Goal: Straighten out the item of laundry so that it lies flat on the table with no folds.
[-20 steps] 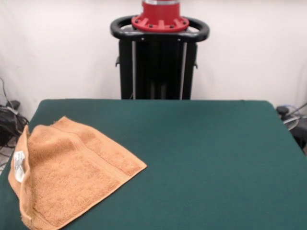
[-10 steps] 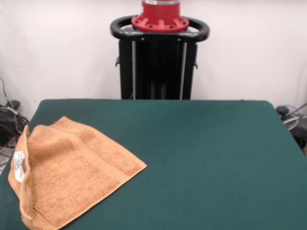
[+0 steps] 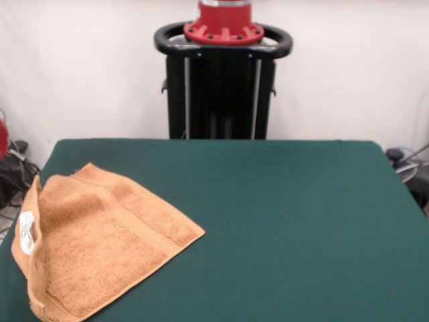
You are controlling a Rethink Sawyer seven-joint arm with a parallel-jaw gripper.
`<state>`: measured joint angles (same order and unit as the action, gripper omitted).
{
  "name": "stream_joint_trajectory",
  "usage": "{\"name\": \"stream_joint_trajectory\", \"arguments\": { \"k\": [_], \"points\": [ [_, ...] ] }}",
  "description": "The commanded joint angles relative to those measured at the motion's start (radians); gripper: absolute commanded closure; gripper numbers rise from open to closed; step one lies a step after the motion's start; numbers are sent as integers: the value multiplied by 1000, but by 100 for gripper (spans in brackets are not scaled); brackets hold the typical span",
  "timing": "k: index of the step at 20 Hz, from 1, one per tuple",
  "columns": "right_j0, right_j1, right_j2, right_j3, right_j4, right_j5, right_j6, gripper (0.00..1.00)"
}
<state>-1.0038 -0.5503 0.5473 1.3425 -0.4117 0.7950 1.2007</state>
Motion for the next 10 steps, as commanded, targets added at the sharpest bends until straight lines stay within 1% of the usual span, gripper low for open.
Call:
{"name": "stream_joint_trajectory", "arguments": {
  "k": [1, 7, 10],
  "points": [
    [4, -172, -31, 332, 36, -101, 163, 0],
    [13, -218, -47, 428, 64, -161, 204, 0],
    [29, -231, -63, 455, 78, -168, 223, 0]
  ]
}}
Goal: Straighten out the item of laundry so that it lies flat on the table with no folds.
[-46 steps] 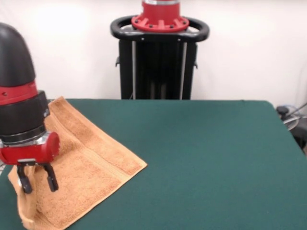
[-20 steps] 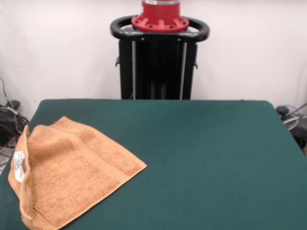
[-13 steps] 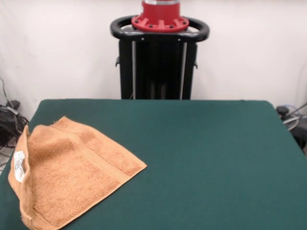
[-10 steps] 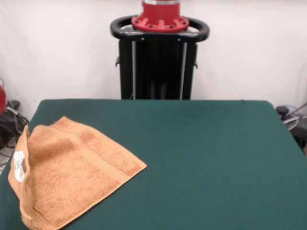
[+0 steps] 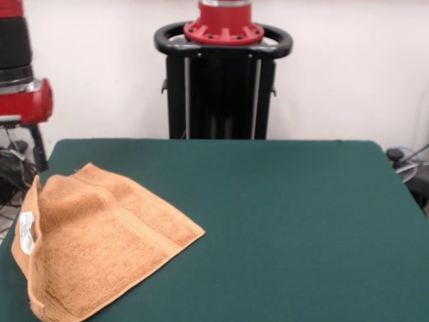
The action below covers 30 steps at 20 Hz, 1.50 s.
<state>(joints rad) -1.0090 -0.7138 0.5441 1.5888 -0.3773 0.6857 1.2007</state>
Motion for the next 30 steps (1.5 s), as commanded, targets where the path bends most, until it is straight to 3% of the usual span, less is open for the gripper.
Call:
{"name": "stream_joint_trajectory", "arguments": {
  "k": [1, 10, 25, 30],
  "points": [
    [40, -69, -66, 217, 42, -79, 236, 0],
    [129, 39, -157, 199, 41, -240, 328, 0],
    [291, 18, -312, 330, 177, -433, 432, 0],
    [315, 68, -345, 344, 200, -512, 449, 0]
  ]
}}
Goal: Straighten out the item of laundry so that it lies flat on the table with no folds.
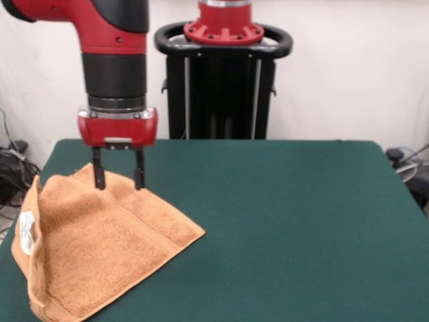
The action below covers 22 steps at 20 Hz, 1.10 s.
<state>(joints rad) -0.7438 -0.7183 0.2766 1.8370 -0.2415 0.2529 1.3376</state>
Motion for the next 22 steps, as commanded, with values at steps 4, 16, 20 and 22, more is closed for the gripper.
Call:
{"name": "stream_joint_trajectory", "arguments": {
  "k": [4, 16, 20, 22],
  "points": [
    [63, 104, -88, 113, 79, -124, 334, 0],
    [94, 237, -117, 56, 109, -237, 335, 0],
    [113, 230, -105, 66, 138, -232, 342, 0],
    [130, 211, -104, 80, 162, -221, 353, 0]
  ]
}}
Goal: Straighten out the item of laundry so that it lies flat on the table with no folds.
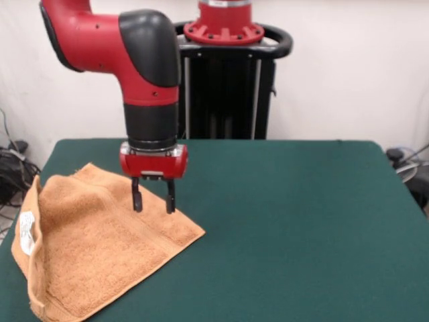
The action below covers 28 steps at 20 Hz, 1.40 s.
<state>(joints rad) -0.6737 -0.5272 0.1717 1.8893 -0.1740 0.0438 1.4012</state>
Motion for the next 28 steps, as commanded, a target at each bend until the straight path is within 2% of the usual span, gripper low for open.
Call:
{"name": "stream_joint_trajectory", "arguments": {
  "k": [1, 9, 15, 22, 28],
  "points": [
    [76, 10, -7, 33, 105, -20, 299, 0],
    [142, 32, -8, 77, 194, -82, 348, 0],
    [165, 71, -14, 38, 225, -115, 339, 0],
    [148, 65, -25, -6, 225, -59, 276, 0],
    [141, 100, -31, -22, 214, -96, 273, 0]
  ]
}}
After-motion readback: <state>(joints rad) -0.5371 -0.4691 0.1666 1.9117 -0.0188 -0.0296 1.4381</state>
